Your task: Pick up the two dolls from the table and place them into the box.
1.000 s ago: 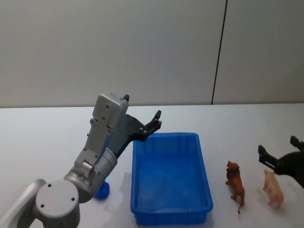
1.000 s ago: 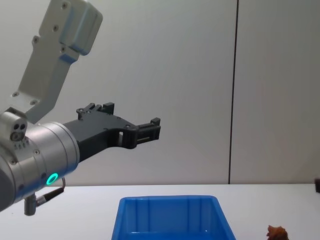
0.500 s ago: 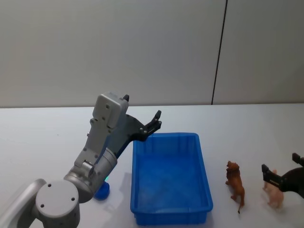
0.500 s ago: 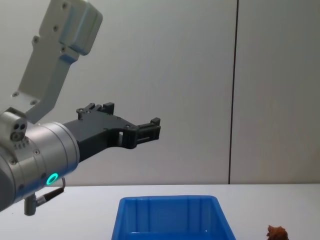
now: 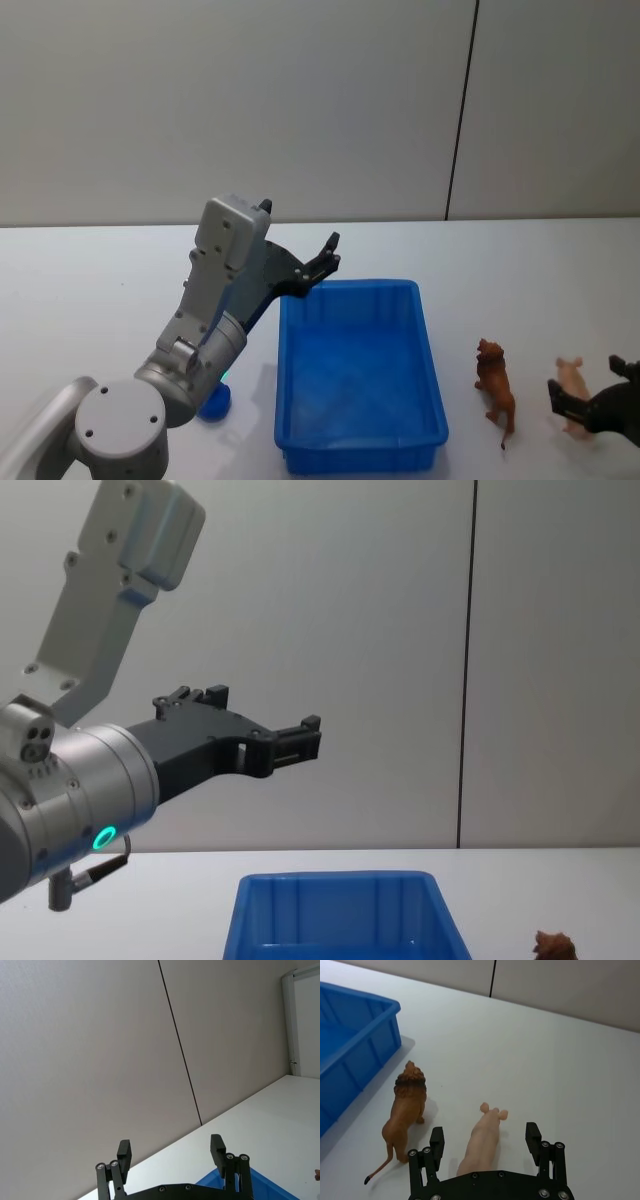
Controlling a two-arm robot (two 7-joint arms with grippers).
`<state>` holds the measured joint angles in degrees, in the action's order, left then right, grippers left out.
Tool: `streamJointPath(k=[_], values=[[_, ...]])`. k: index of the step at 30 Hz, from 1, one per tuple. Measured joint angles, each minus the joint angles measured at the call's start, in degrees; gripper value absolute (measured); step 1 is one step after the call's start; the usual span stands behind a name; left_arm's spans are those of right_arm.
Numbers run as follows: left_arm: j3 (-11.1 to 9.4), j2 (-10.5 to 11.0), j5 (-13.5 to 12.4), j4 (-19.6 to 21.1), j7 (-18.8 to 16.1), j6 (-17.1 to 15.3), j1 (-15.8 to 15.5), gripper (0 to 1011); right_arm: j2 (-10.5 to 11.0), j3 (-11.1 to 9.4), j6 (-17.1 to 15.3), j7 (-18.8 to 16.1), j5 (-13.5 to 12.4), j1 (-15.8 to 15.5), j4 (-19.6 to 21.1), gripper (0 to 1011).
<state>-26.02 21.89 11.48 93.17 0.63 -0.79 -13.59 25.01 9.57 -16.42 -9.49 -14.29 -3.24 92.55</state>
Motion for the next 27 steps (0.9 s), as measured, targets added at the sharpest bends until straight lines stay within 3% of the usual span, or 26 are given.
streamJointPath(k=[15,27], values=[[0.0,0.0,0.0,0.0,0.0,0.0,0.0,1001,-1.3,0.9,-2.3,-0.4,0.9,0.7,-2.7,986],[0.0,0.0,0.0,0.0,0.0,0.0,0.0,1001,-1.9,1.4,-3.6,-1.0,1.8,1.3,-3.9,661]])
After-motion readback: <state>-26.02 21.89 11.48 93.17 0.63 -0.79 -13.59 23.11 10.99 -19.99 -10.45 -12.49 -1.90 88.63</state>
